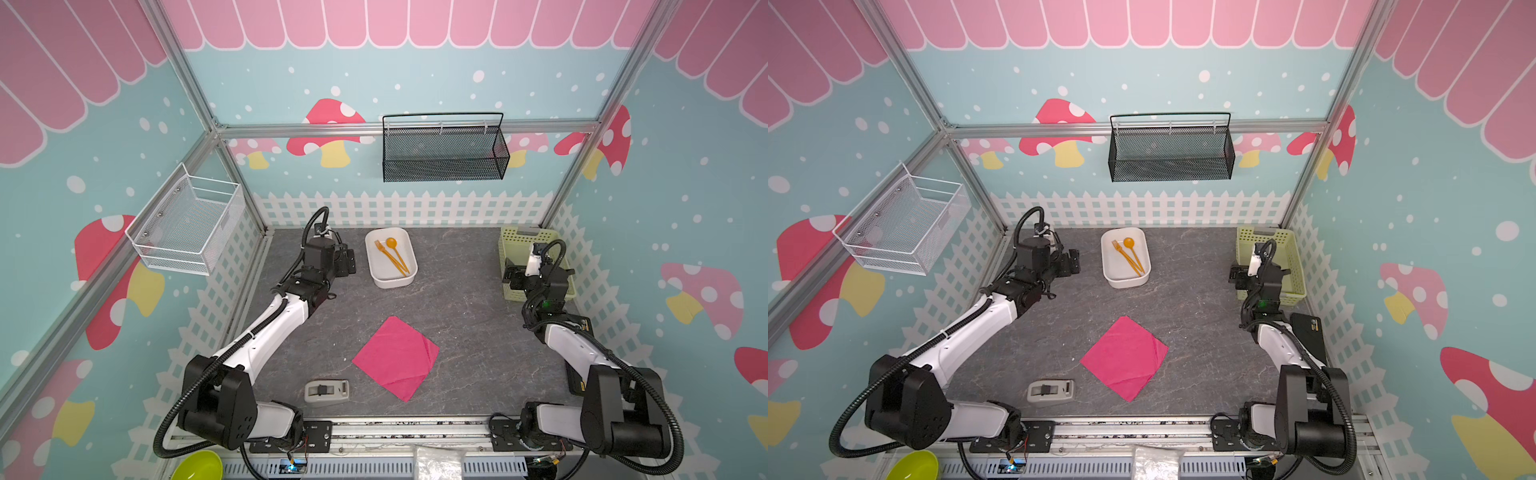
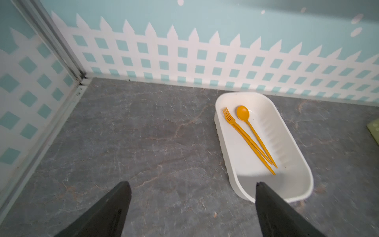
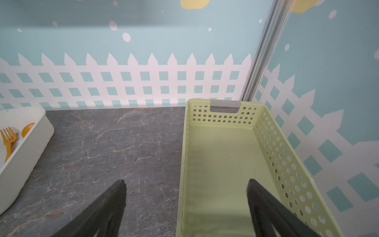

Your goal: Place the utensils on the paper napkin and roll it up

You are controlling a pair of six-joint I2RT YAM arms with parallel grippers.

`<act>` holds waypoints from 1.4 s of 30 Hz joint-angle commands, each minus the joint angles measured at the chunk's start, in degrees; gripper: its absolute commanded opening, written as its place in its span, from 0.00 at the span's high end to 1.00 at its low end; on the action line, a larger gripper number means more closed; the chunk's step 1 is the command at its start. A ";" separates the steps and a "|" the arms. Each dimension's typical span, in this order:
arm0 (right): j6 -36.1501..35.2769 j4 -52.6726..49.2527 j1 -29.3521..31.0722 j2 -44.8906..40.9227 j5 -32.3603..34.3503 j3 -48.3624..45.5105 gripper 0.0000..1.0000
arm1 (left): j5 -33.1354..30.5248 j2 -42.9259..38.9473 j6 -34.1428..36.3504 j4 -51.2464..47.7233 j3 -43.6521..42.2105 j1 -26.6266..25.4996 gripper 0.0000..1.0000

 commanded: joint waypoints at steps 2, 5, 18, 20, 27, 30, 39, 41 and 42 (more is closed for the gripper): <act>1.91 -14.54 -0.18 3.80 -1.32 7.58 0.12 | 6.29 1.67 -1.09 -17.19 6.85 -0.04 0.04; 3.28 -20.53 -0.32 7.86 -2.44 13.38 0.16 | 7.09 2.36 1.23 -20.91 9.96 -0.02 0.04; 5.41 -33.44 -2.01 24.84 -8.28 31.61 0.37 | 6.48 5.93 6.68 -21.32 8.77 -0.03 0.04; 5.16 -35.28 -2.23 27.73 -8.53 34.77 0.42 | 5.94 6.10 7.04 -21.37 8.60 -0.04 0.04; 4.12 -38.12 -2.62 33.27 -6.68 38.97 0.55 | 6.46 6.52 6.97 -21.33 8.27 -0.03 0.04; 3.86 -38.61 -2.69 35.60 -6.25 39.23 0.61 | 6.92 6.87 6.80 -21.43 8.32 -0.04 0.04; 3.97 -38.73 -2.65 36.41 -8.45 38.77 0.76 | 8.44 7.38 6.18 -21.31 8.59 -0.04 0.04; 4.72 -38.65 -2.41 36.00 -9.21 38.78 0.79 | 8.48 7.33 6.22 -21.38 8.59 0.03 0.04; 5.01 -38.65 -2.24 35.78 -9.61 38.73 0.81 | 8.48 7.33 6.24 -21.40 8.59 -0.02 0.04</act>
